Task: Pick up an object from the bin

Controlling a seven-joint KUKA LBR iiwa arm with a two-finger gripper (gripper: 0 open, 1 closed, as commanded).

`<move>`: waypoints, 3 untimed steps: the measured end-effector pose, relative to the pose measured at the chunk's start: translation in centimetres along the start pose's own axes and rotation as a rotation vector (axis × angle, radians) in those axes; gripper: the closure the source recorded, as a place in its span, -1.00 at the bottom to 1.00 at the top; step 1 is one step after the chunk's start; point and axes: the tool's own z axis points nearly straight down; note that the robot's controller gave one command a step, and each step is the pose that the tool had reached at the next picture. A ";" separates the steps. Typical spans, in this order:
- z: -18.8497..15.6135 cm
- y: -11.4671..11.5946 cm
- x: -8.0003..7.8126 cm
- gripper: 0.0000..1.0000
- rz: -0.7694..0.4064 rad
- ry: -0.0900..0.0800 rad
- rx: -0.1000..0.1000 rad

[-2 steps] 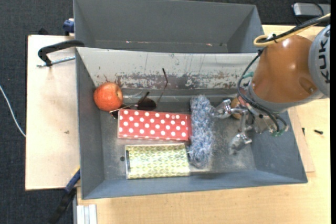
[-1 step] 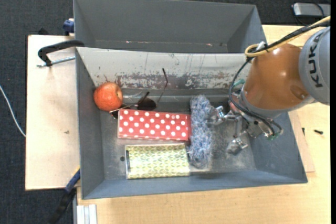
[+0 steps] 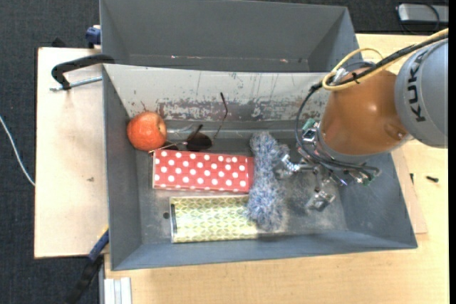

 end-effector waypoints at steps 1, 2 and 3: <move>0.8 1.0 -1.3 1.00 -0.011 -0.015 0.010; 0.8 1.0 -1.3 1.00 -0.011 -0.015 0.010; 0.5 1.0 -1.2 1.00 -0.011 -0.012 0.007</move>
Offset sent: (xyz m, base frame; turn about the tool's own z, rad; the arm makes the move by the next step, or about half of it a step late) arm 0.0000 0.0000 0.0000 0.0000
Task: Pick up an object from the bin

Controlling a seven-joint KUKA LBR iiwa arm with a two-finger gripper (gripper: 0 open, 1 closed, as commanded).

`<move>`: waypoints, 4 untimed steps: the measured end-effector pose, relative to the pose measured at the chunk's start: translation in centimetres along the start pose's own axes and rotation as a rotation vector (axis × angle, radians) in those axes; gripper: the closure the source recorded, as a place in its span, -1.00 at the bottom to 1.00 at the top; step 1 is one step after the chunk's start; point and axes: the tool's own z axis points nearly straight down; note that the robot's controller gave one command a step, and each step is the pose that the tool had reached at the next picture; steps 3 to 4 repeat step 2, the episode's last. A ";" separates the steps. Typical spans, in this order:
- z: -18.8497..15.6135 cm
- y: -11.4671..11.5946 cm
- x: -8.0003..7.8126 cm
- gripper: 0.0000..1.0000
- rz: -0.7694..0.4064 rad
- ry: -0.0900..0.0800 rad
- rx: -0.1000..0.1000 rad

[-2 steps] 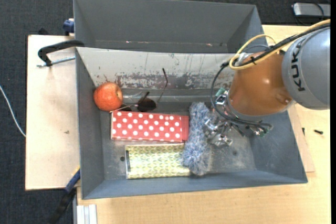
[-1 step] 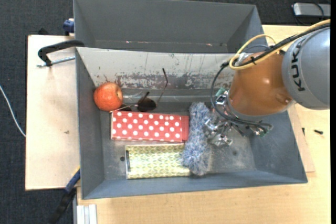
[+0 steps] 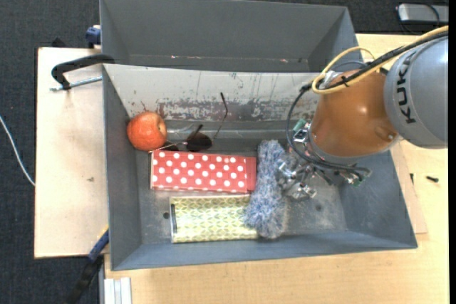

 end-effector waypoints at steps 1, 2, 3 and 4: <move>-1.6 0.1 0.1 1.00 -0.001 0.010 -0.008; -2.7 -0.1 -0.1 1.00 0.001 0.007 -0.004; -2.7 -0.1 -0.1 1.00 0.001 0.007 -0.004; -2.7 -0.1 -0.1 1.00 0.001 0.007 -0.004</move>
Offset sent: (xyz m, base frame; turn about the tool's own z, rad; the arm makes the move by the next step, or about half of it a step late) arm 0.0002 -0.0002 0.0292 0.0001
